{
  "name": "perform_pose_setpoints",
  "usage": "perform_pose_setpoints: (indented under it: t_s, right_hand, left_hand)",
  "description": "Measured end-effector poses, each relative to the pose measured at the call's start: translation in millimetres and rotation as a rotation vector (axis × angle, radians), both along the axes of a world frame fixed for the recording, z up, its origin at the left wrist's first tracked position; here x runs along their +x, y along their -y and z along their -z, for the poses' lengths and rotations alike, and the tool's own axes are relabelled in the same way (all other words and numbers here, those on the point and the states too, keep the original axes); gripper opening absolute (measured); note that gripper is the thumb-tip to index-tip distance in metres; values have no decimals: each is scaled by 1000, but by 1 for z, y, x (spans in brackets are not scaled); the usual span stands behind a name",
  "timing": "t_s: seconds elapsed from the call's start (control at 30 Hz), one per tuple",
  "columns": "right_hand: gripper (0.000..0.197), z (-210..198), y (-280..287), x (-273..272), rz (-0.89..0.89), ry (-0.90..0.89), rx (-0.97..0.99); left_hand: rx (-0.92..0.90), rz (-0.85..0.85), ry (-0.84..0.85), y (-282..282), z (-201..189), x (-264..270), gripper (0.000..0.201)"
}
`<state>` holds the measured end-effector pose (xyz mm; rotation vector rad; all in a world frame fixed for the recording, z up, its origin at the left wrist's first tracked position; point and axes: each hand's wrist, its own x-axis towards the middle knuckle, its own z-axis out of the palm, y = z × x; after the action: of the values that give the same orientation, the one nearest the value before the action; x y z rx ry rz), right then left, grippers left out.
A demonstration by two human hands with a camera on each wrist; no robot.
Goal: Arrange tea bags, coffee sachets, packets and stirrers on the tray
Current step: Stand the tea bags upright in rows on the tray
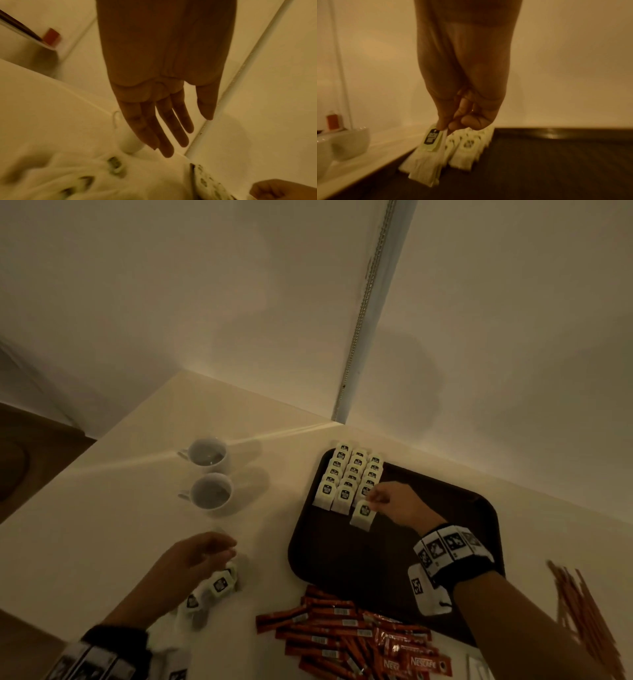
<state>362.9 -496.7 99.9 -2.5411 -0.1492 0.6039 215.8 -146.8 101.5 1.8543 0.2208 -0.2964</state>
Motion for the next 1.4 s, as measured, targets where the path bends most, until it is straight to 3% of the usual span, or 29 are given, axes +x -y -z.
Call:
perform_pose_setpoints:
  t_s: [0.2,0.43,0.67,0.8,0.93,1.17,1.4]
  right_hand:
    - [15,35,6,9,73,9,-29]
    - [11,44,1,22,194,99,20]
    - [16,46,-8,26,272,148,41]
    - [17,31,-25,6,197,267,107]
    - [10,16,-51,-43,16,149,279]
    - [11,20,-61,-116,-188,-42,276]
    - [13,26,-46,-147,-105,-60,260]
  left_hand:
    - [83,-107,-280,-43,33,-49,14]
    - [15,-255,-473,-59,41,-73,14]
    - [45,-216,-374,-49,36,-72,12]
    - [268,-100,-134,-41,32,-62,21]
    - [474,-30,52,-30,36,-41,31]
    - [980,359,-90,3,44,-12,70]
    - [1095,365,-48,3,56,-9,42]
